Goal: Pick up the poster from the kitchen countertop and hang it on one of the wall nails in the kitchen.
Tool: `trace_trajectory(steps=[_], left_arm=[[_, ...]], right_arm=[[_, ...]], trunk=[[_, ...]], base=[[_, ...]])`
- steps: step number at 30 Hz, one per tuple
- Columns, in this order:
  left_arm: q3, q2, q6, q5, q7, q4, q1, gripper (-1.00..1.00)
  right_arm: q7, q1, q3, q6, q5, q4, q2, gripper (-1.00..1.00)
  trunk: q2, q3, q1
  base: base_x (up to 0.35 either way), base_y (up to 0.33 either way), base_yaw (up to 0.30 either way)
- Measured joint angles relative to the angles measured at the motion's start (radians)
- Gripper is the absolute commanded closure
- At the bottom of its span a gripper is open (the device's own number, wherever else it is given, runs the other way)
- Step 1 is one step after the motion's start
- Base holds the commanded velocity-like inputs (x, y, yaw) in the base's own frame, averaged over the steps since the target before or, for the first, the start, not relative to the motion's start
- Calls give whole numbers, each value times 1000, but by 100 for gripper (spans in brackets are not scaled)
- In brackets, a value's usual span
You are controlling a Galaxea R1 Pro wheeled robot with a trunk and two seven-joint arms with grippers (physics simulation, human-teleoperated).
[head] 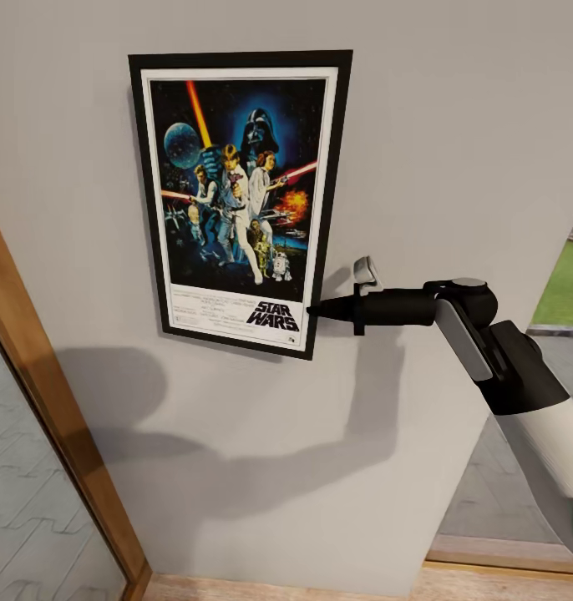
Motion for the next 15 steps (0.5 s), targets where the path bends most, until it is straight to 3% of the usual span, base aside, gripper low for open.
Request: trace_trajectory(steps=[15], left_arm=[[0, 0, 0, 0, 0, 1, 0, -100]], right_arm=[[0, 0, 0, 0, 1, 0, 0, 100]], trunk=[[0, 0, 0]], base=[[0, 0, 0]])
